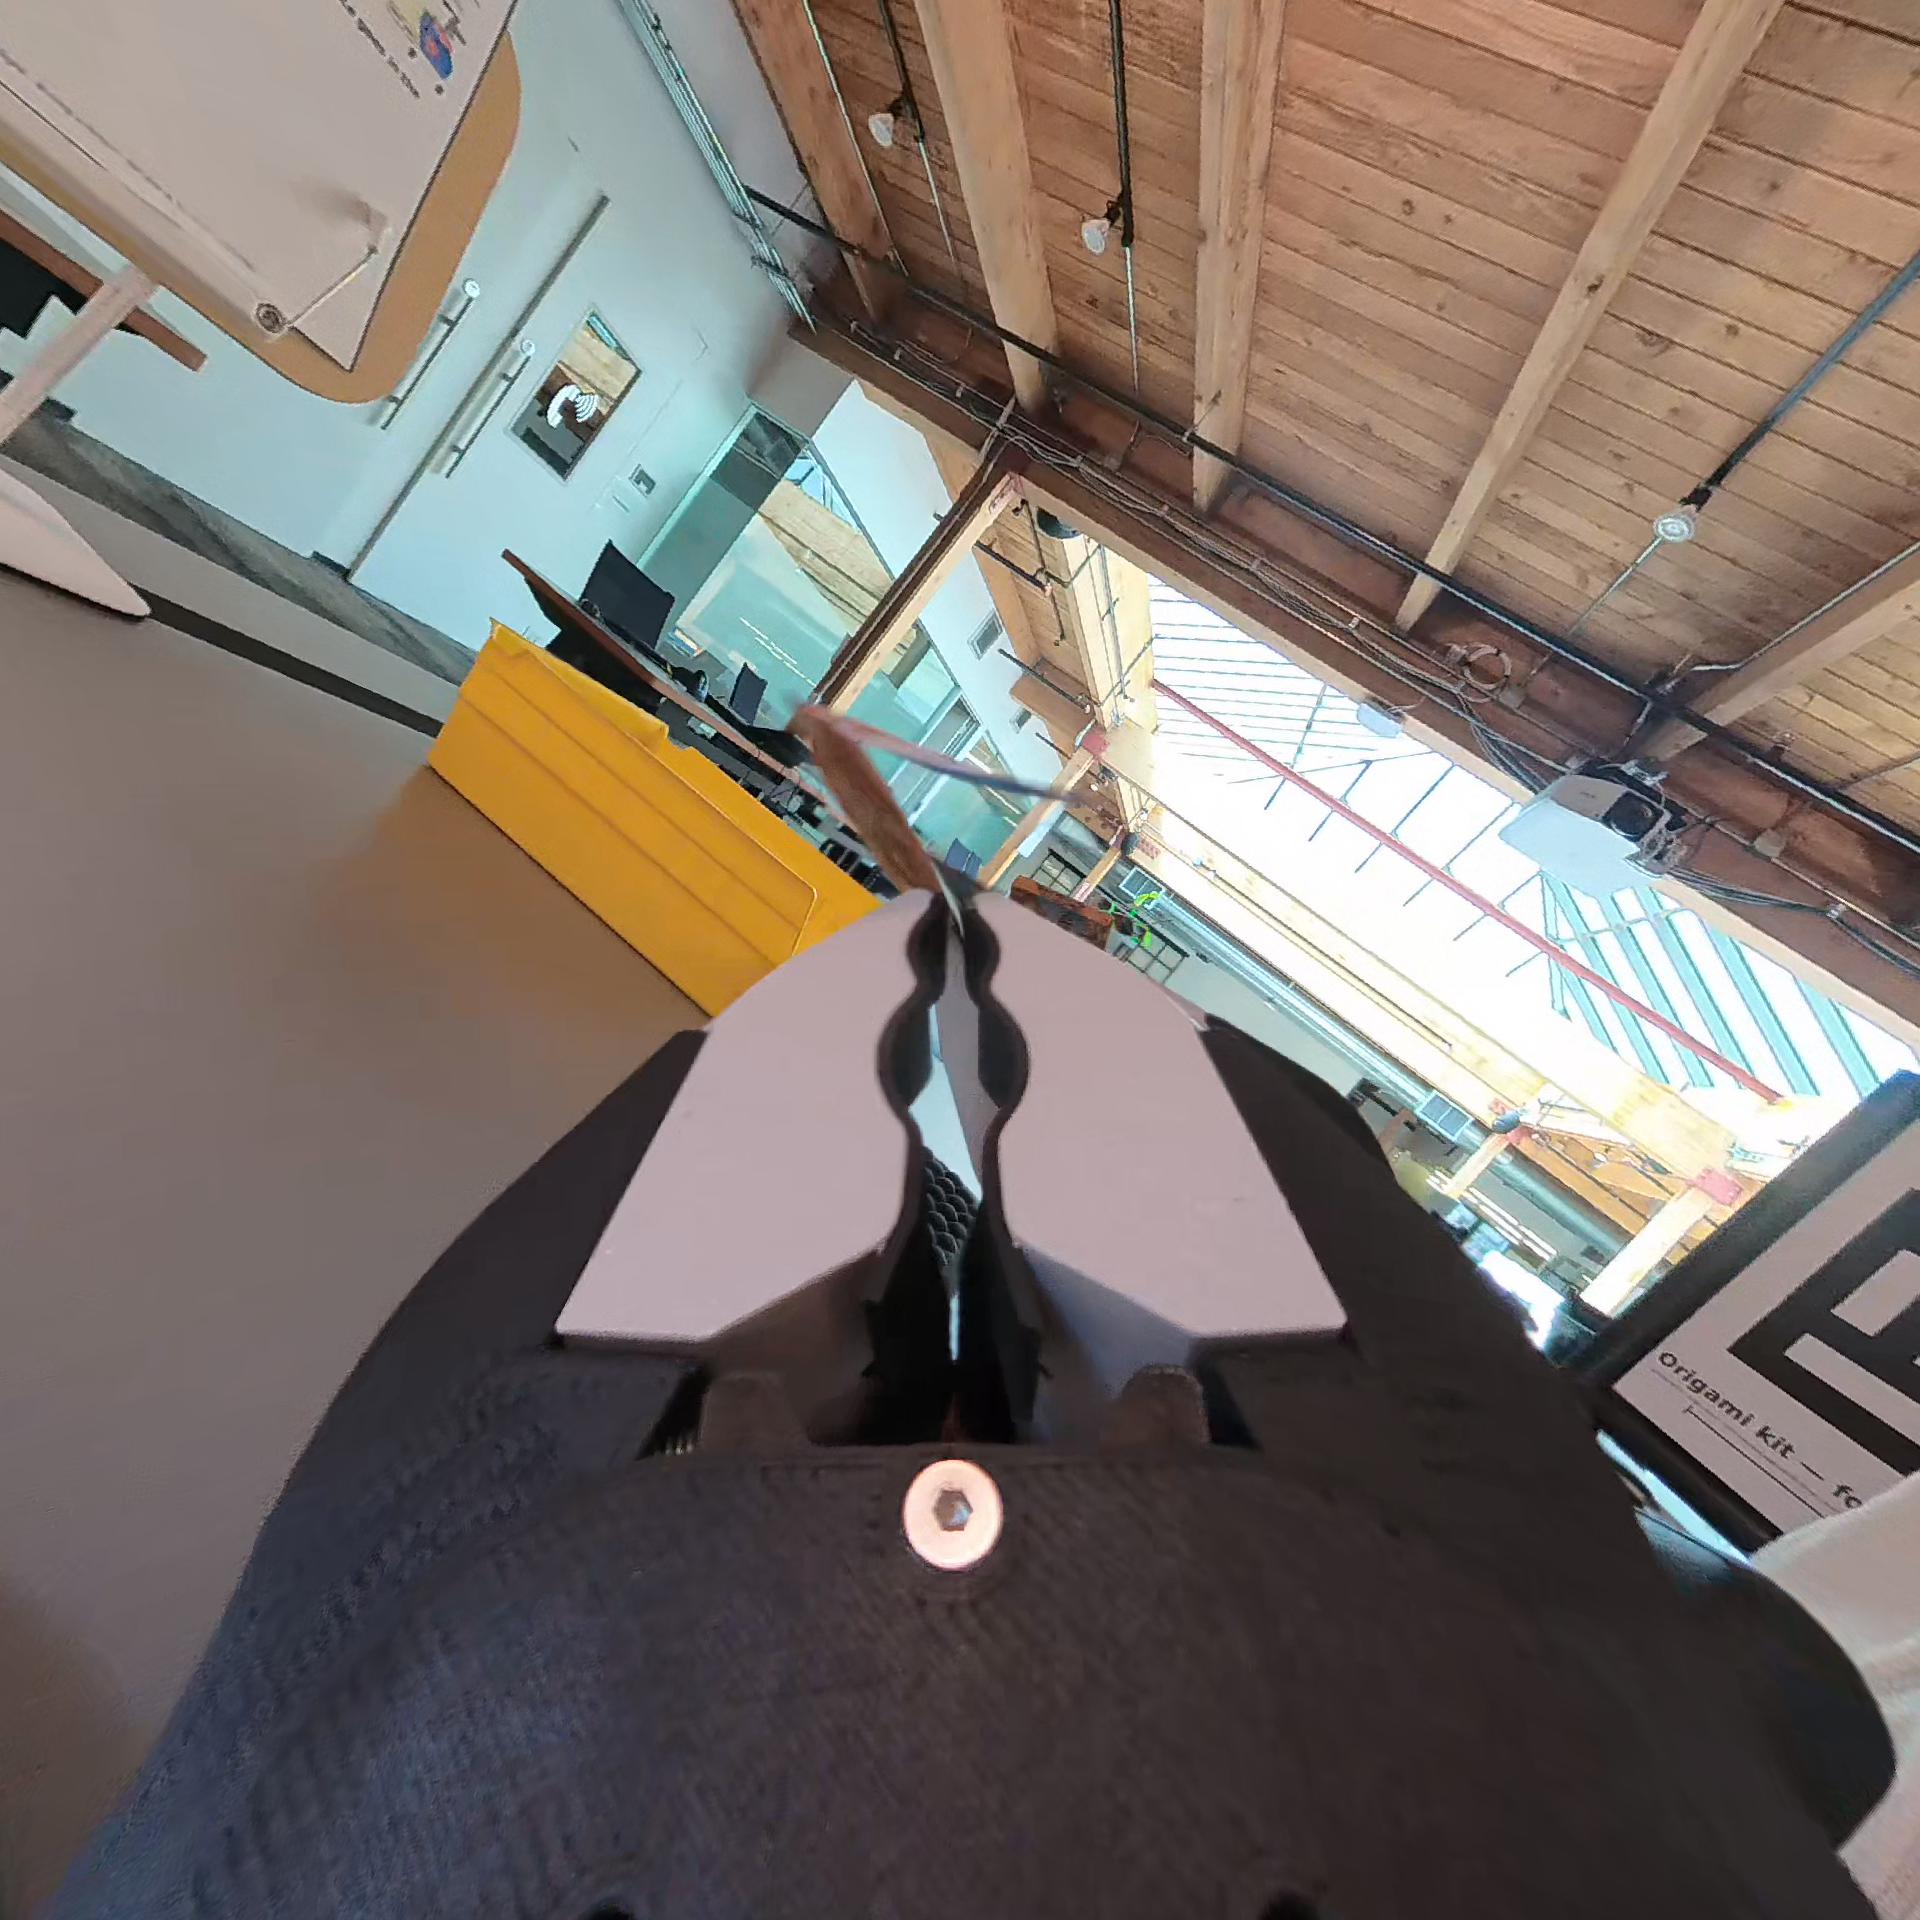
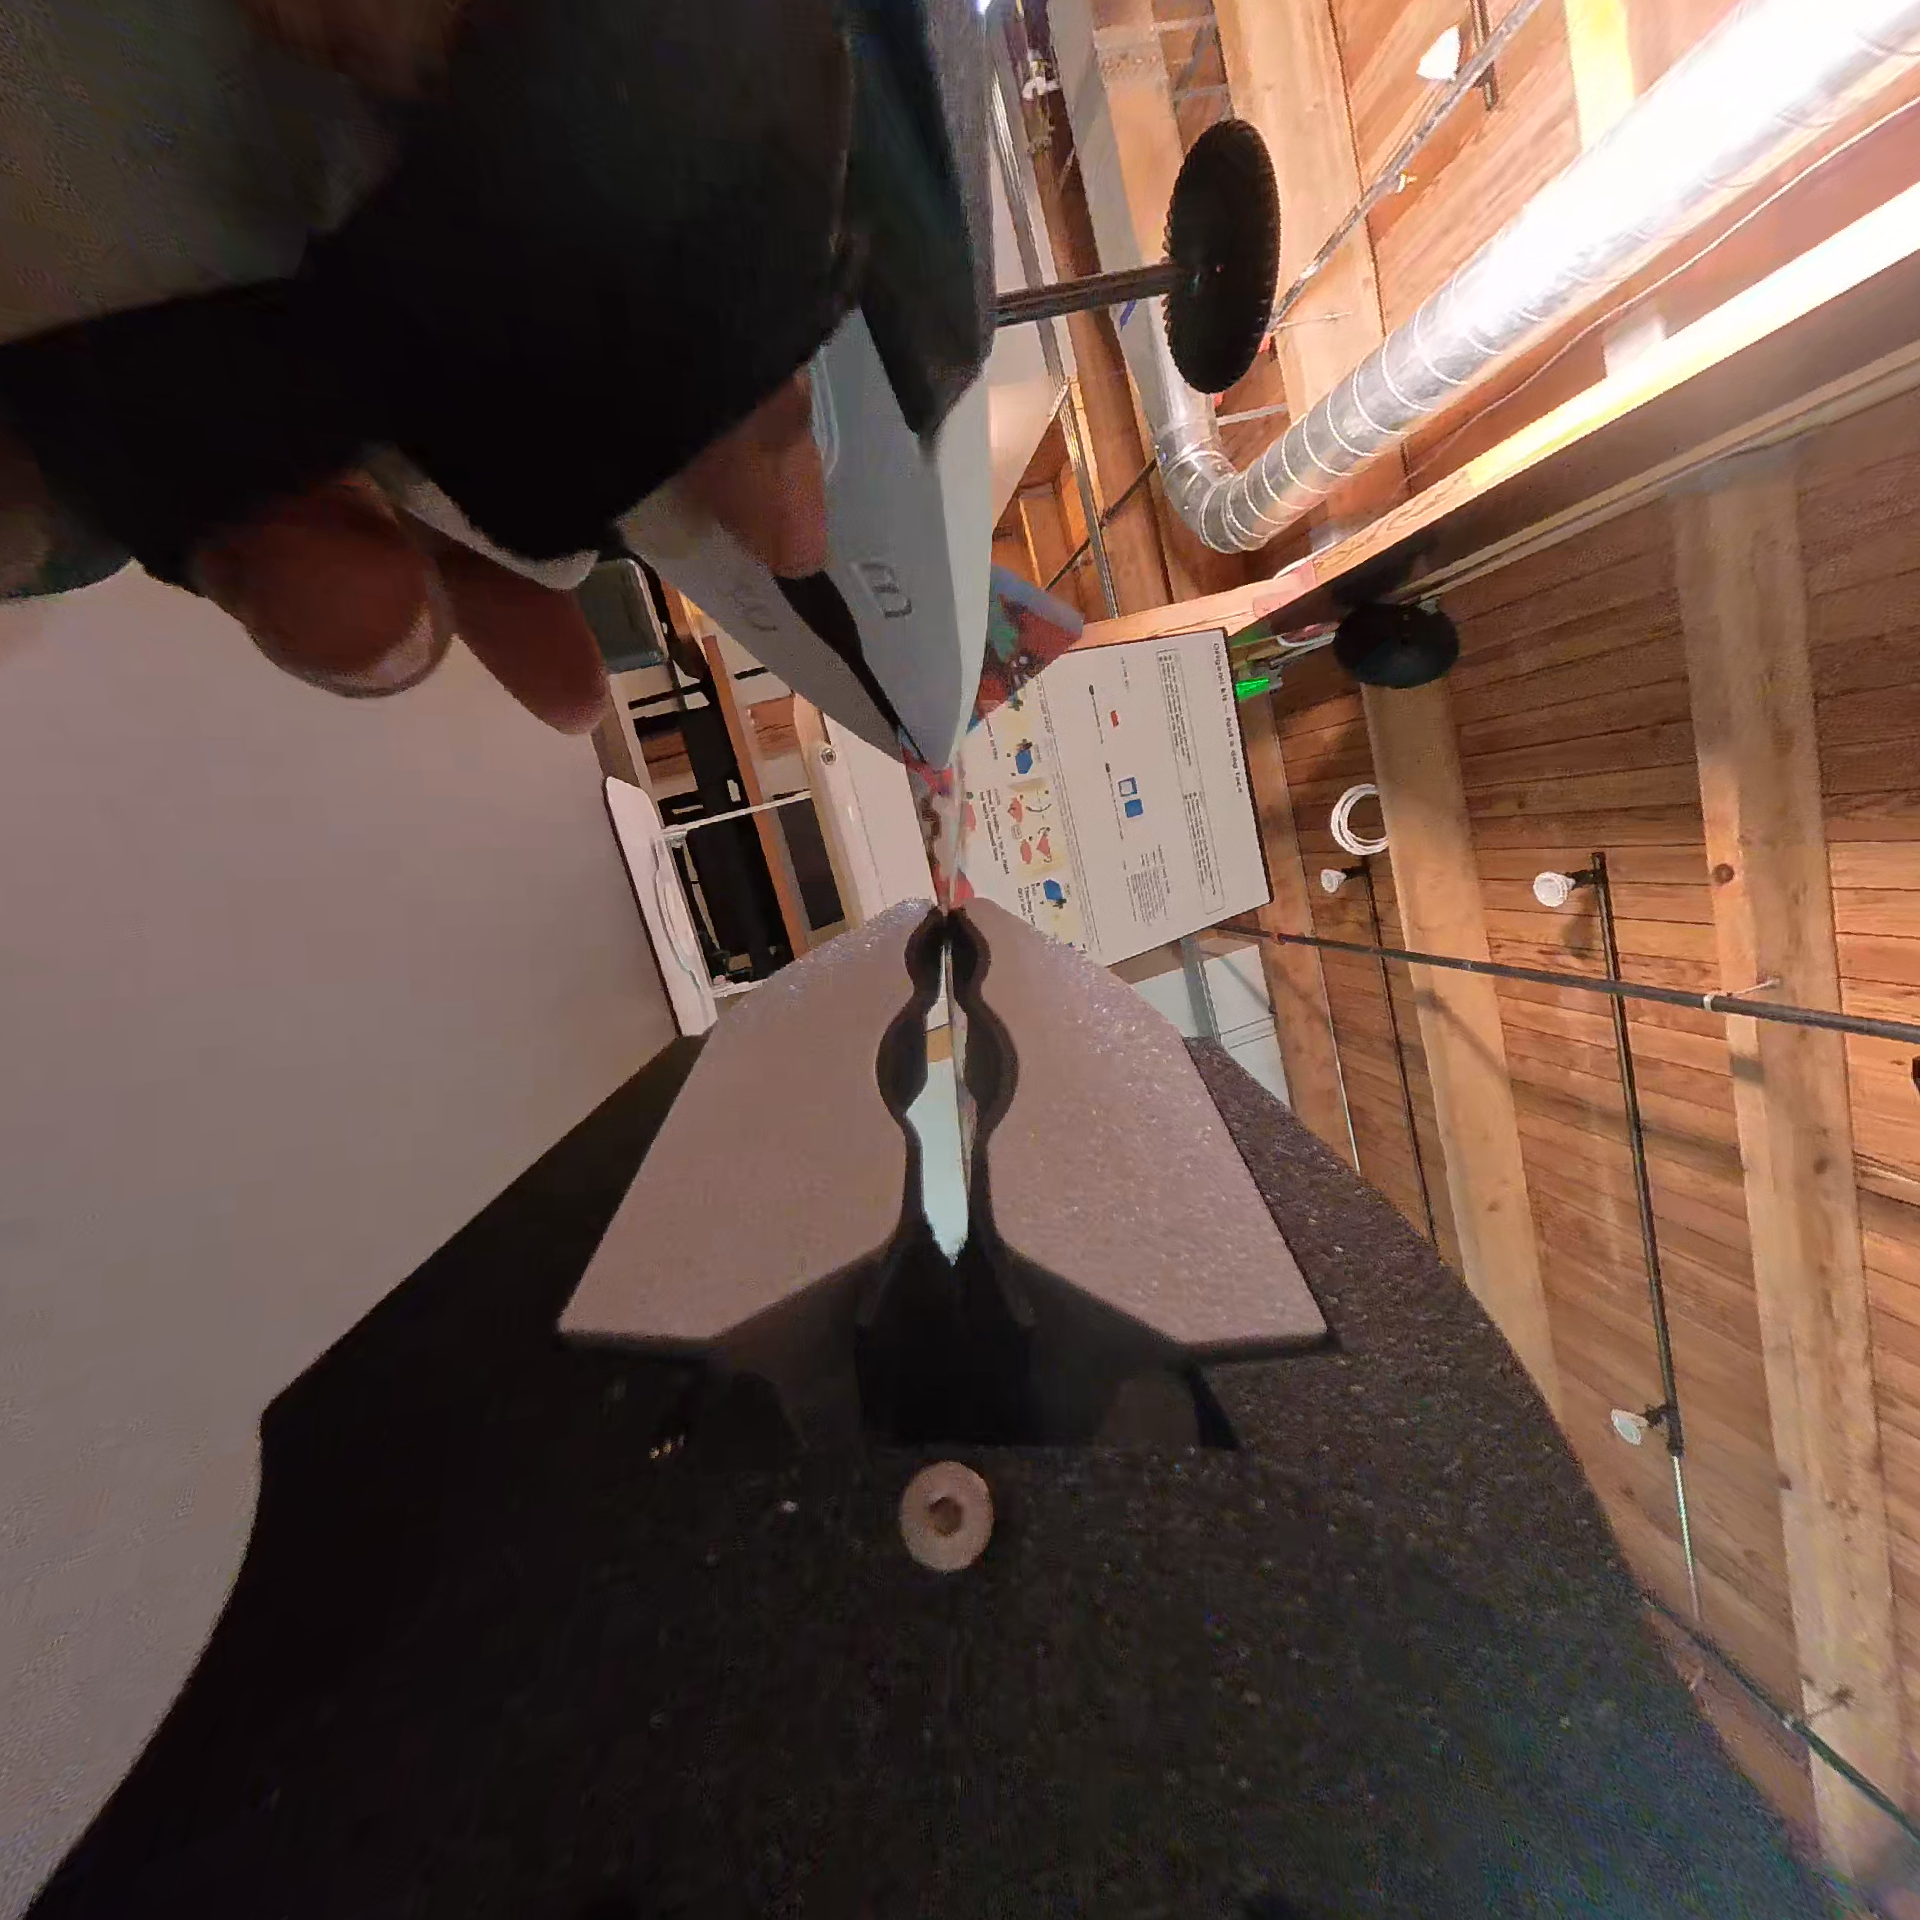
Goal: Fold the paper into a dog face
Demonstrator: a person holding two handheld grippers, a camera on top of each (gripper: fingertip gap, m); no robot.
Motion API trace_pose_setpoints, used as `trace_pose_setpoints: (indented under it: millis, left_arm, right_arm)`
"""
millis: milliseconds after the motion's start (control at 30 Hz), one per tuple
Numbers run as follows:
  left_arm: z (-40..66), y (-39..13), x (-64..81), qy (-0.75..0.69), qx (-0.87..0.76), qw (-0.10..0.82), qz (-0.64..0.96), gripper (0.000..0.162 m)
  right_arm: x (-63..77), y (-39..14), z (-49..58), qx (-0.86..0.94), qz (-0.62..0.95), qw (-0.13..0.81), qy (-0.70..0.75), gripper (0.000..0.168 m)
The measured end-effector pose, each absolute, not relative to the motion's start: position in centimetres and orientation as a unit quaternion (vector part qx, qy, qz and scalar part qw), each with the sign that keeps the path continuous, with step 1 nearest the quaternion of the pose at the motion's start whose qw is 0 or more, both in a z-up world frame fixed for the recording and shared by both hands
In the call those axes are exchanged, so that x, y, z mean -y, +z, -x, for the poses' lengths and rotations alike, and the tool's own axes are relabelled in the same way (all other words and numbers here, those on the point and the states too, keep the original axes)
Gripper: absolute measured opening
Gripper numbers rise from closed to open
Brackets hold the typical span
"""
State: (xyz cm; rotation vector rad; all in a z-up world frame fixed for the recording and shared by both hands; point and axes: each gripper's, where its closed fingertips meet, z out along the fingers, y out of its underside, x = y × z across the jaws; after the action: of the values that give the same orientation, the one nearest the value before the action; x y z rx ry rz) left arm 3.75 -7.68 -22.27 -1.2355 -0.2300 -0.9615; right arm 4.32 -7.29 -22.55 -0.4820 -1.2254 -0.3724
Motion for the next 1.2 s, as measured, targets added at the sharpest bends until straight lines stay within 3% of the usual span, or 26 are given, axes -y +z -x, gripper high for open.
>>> trace_pose_setpoints:
  millis: [133,200,267,333,400,433,533,733,833,900,933,1100,1200]
  left_arm:
    - [-3.0,-21.0,8.6,-0.476,0.095,0.719,0.497,0.000]
    - [-2.0,-19.9,9.4,-0.505,0.086,0.729,0.454,0.000]
    - [-1.1,-19.2,9.8,-0.523,0.078,0.730,0.433,0.000]
    - [-0.7,-18.3,10.1,-0.541,0.066,0.729,0.413,0.000]
    - [-0.5,-17.6,10.4,-0.554,0.058,0.730,0.397,0.000]
    - [-0.6,-17.4,10.4,-0.558,0.055,0.730,0.391,0.000]
    - [-1.1,-17.6,10.0,-0.568,0.060,0.722,0.390,0.000]
    - [-2.9,-18.9,8.9,-0.589,0.067,0.696,0.405,0.000]
    - [-4.2,-19.6,8.4,-0.580,0.049,0.691,0.429,0.000]
    - [-5.2,-19.9,8.2,-0.558,0.022,0.695,0.453,0.000]
    - [-5.7,-20.0,8.2,-0.541,0.000,0.701,0.465,0.004]
    - [-5.7,-22.1,6.8,-0.329,-0.124,0.742,0.571,0.101]
    - [-3.6,-23.5,5.8,-0.201,-0.168,0.749,0.609,0.120]
  right_arm:
    - [7.7,-22.2,-4.4,0.563,0.209,0.792,-0.112,0.012]
    - [8.0,-21.1,-5.6,0.531,0.238,0.813,0.018,0.017]
    - [8.2,-20.3,-6.8,0.493,0.299,0.782,0.235,0.016]
    - [7.5,-19.5,-7.3,0.416,0.366,0.679,0.481,0.028]
    - [6.5,-19.3,-7.1,0.322,0.413,0.524,0.671,0.056]
    - [6.5,-19.1,-7.1,0.280,0.405,0.454,0.743,0.057]
    - [5.9,-19.2,-6.8,0.185,0.386,0.367,0.826,0.050]
    - [6.6,-19.1,-6.2,0.160,0.374,0.404,0.820,0.032]
    - [5.9,-19.0,-6.9,0.143,0.367,0.425,0.815,0.006]
    - [5.4,-19.0,-7.6,0.145,0.366,0.464,0.794,0.000]
    - [5.0,-18.8,-8.1,0.148,0.364,0.479,0.785,0.000]
    - [0.4,-16.7,-12.8,0.155,0.375,0.554,0.727,0.000]
    - [-4.5,-15.7,-17.3,0.181,0.434,0.610,0.638,0.000]
